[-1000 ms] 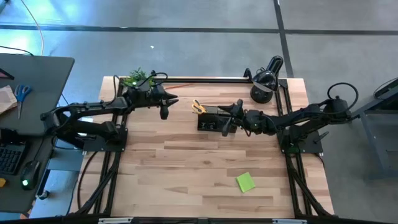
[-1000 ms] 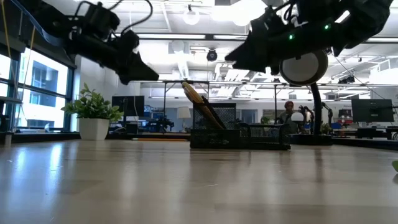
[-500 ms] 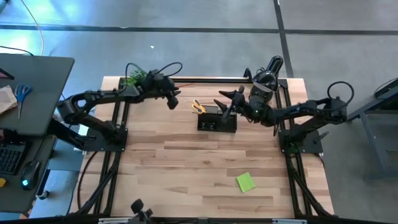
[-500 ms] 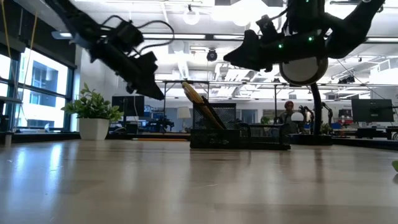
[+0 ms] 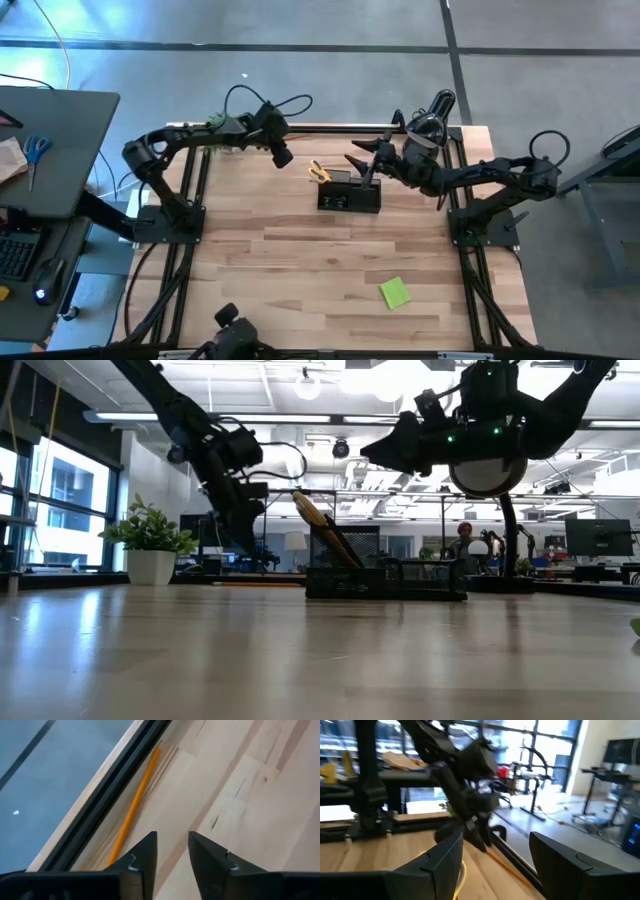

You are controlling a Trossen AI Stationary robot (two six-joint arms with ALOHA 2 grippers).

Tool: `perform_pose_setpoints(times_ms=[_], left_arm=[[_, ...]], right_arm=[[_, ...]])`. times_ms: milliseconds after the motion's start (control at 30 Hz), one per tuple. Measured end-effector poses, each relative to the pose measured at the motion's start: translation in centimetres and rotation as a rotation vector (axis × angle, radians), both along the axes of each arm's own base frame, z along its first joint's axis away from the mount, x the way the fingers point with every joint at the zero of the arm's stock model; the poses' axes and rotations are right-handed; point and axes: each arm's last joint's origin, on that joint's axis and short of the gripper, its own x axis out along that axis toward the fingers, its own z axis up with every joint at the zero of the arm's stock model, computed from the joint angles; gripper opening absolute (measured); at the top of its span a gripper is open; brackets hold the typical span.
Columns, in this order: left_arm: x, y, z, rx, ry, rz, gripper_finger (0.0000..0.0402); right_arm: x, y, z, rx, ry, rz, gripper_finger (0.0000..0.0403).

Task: Pick and place office supplies into organizer
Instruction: Put the orange pencil into the desk organizer

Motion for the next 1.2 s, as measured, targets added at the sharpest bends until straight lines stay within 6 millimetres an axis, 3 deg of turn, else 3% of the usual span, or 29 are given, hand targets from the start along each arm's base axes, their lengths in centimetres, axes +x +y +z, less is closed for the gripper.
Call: perform_pose_setpoints(times_ms=[267,433,633,933,1200], left_arm=[[0.9,2.3,-0.3,-0.019,-0.035,0.018,0.0163],[0.6,4.2,-1.2,-0.068,-0.048,0.031,0.0183],[0.4,5.9,-3.0,-0.115,0.01,0.069,0.0176],[0.6,6.4,-4.9,-0.095,0.102,0.103,0.0157],[0.6,6.4,-5.0,-0.09,0.105,0.142,0.0148]], right_arm=[[-0.6,-1.5,0.0,-0.008,0.005,0.044,0.0224],[-1.1,-2.5,-0.1,-0.008,0.01,0.037,0.0224],[-1.9,-4.0,0.2,-0.022,-0.01,0.011,0.0224],[-3.3,-6.0,0.5,-0.05,-0.032,0.017,0.0224],[-4.3,-7.2,0.6,-0.064,-0.034,0.043,0.0224]])
